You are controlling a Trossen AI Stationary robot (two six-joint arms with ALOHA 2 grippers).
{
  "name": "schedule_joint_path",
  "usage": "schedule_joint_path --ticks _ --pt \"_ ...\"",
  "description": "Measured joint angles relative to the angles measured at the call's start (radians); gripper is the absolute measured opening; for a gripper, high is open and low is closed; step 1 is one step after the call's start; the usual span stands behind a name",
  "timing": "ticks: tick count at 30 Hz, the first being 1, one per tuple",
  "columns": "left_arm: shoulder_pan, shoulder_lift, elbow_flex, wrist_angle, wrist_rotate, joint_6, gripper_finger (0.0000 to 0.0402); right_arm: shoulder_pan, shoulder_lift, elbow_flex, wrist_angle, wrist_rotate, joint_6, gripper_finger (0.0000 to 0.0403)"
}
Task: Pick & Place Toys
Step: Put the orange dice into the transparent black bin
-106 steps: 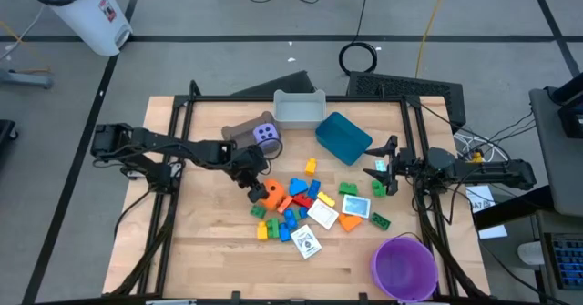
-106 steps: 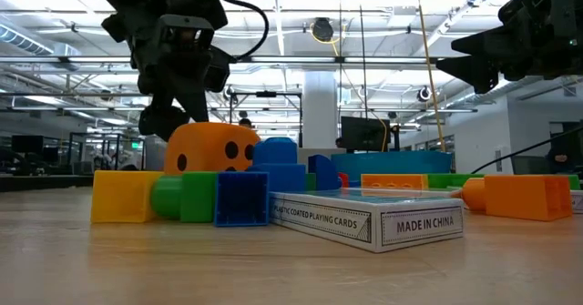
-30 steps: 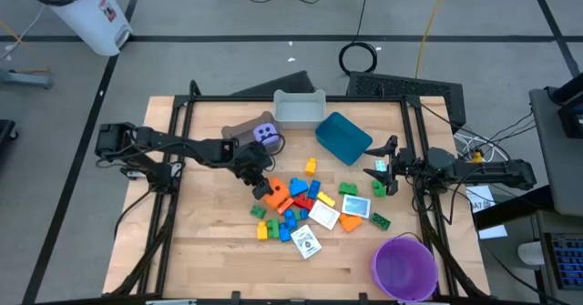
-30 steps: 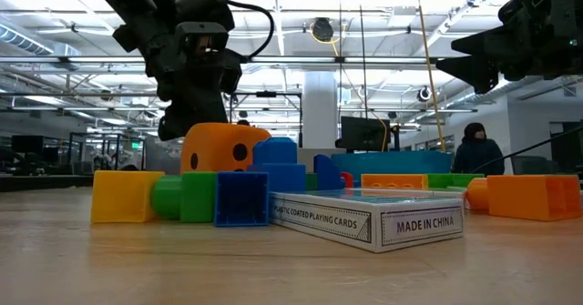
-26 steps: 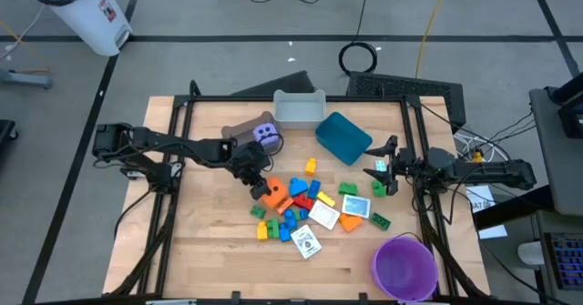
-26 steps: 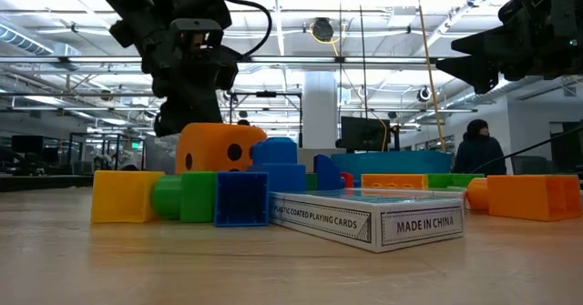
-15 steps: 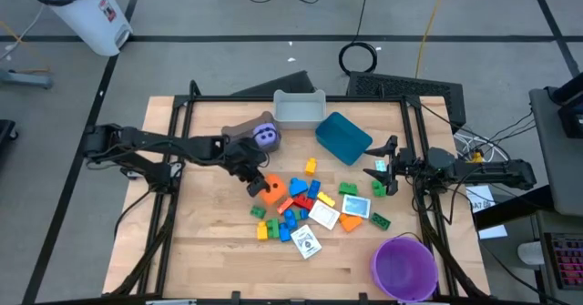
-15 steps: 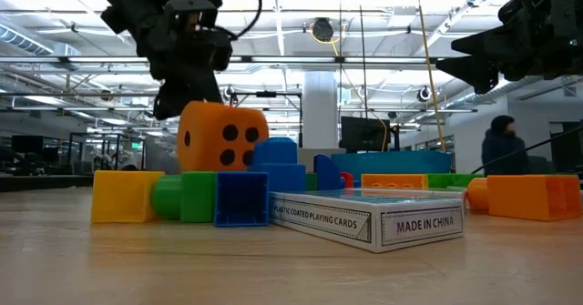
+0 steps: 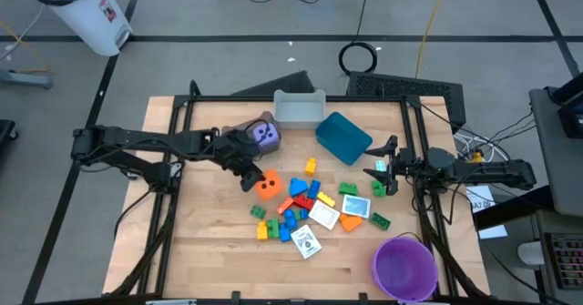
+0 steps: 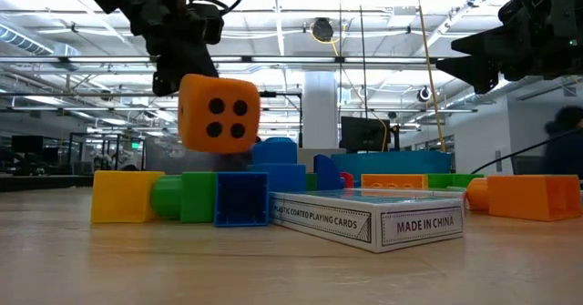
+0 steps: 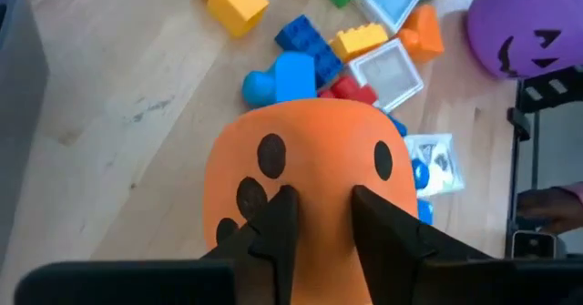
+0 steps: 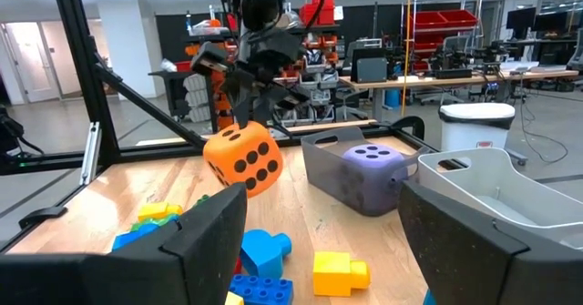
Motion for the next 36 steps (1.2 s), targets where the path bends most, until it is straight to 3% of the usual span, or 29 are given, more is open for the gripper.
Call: schedule_joint_path --ticks 9,16,24,28,36 --pt "-0.025 0.059 0.000 -0.075 -0.051 0.040 0.0096 0.000 0.000 0.000 0.000 0.000 0.000 0.0279" --pt "-0.075 0.113 0.003 -0.068 -0.153 0.064 0.0096 0.000 0.000 0.000 0.000 0.000 0.000 0.0279" --pt "-0.121 0.114 0.003 -0.062 -0.154 0.030 0.0102 0.000 0.000 0.000 0.000 0.000 0.000 0.0279" --pt "-0.131 0.115 0.002 -0.064 -0.151 0.002 0.0141 0.000 0.000 0.000 0.001 0.000 0.000 0.0279" --pt "-0.171 0.125 0.000 -0.072 -0.111 -0.003 0.0260 0.000 0.000 0.000 0.000 0.000 0.000 0.0279"
